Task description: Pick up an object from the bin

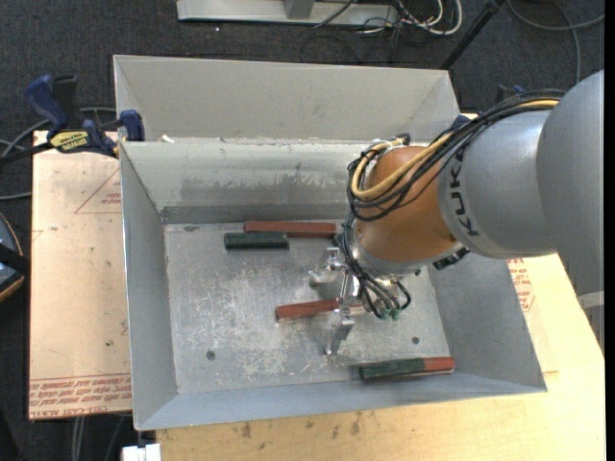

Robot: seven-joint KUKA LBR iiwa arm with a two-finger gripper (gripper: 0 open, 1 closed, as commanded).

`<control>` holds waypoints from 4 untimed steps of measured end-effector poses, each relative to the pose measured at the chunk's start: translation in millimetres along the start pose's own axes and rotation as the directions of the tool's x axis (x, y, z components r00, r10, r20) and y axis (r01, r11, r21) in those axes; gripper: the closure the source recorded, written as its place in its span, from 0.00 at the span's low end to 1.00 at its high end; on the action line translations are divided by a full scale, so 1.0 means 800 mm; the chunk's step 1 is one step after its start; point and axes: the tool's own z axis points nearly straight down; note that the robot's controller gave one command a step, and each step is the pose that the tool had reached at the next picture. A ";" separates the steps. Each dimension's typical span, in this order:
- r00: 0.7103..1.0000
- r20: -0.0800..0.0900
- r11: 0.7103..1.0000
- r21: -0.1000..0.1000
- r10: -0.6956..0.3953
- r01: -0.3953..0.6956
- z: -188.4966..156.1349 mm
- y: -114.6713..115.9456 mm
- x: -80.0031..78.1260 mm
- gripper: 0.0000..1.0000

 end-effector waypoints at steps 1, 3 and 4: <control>0.997 0.012 0.997 0.004 0.081 -0.081 -0.006 0.010 0.009 0.00; 0.997 0.013 0.997 0.003 0.081 -0.081 -0.012 0.009 0.003 1.00; 0.997 0.013 0.997 0.003 0.082 -0.082 -0.012 0.009 0.003 1.00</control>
Offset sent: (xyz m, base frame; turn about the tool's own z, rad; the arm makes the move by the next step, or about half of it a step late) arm 0.0000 0.0000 0.0000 0.0000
